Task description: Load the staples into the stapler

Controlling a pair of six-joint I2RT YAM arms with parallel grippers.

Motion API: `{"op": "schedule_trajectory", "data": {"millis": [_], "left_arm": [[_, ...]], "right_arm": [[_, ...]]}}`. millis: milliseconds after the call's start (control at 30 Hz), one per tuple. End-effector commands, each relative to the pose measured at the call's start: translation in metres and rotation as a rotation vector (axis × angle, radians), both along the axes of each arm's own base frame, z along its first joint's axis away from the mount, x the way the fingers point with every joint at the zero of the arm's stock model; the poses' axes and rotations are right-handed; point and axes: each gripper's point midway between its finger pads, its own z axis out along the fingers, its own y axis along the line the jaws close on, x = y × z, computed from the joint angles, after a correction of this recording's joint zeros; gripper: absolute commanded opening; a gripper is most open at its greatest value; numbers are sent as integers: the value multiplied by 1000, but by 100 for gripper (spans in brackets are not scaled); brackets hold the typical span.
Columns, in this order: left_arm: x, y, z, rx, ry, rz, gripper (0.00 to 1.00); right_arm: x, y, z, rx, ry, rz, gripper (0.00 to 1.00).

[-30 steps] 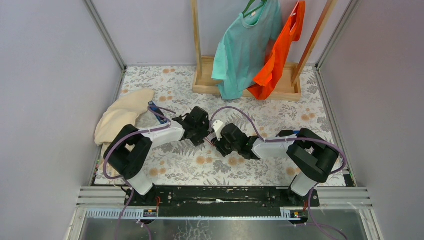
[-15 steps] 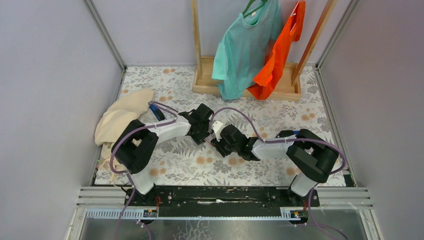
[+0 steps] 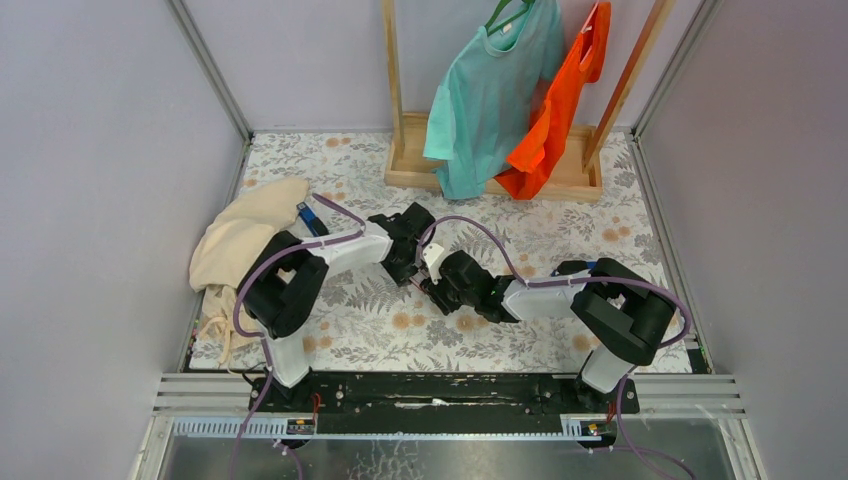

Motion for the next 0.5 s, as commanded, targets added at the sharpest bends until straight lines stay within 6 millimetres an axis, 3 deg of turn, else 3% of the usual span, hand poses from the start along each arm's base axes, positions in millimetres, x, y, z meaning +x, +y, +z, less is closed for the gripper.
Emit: {"op": "schedule_trajectory", "data": {"millis": [0, 467], "left_arm": [[-24, 26, -28, 143, 98, 4, 55], [-18, 28, -28, 179, 92, 2, 54]], "right_arm": [[-14, -11, -20, -77, 38, 22, 49], [-16, -10, -19, -77, 38, 34, 49]]}}
